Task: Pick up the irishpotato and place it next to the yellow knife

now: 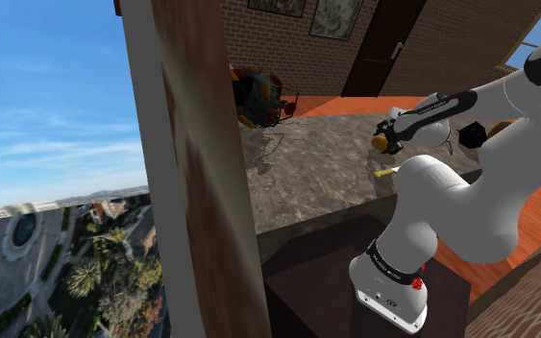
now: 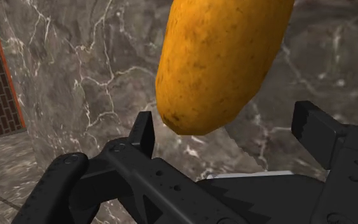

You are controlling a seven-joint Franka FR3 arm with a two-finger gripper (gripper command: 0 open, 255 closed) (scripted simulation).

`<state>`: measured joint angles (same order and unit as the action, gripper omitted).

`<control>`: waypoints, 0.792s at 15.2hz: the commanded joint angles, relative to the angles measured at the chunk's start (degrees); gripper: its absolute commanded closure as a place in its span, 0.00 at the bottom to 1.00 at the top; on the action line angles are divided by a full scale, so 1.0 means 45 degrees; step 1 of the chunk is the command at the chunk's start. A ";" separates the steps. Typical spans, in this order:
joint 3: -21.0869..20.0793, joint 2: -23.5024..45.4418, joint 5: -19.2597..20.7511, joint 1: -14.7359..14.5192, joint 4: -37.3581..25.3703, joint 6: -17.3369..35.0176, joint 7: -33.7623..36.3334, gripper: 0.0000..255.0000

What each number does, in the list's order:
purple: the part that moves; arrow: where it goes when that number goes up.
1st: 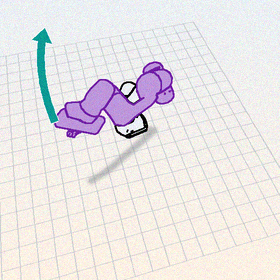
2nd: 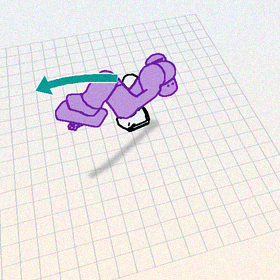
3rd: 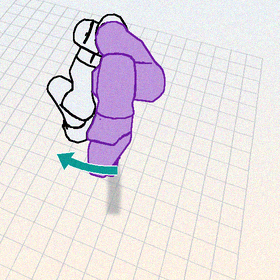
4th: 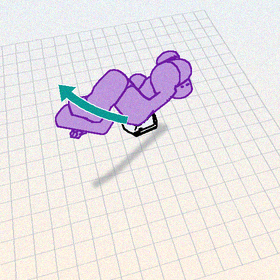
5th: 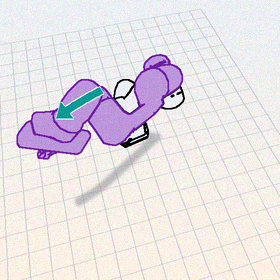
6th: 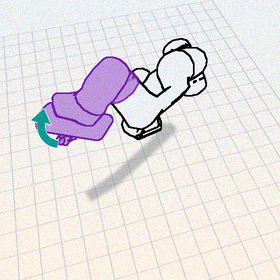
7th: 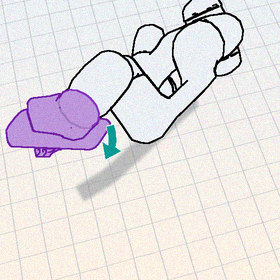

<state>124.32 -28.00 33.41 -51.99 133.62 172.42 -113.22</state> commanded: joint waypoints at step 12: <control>-0.4202 0.0662 -0.1085 0.4272 0.0996 -0.1076 -0.0976 0.00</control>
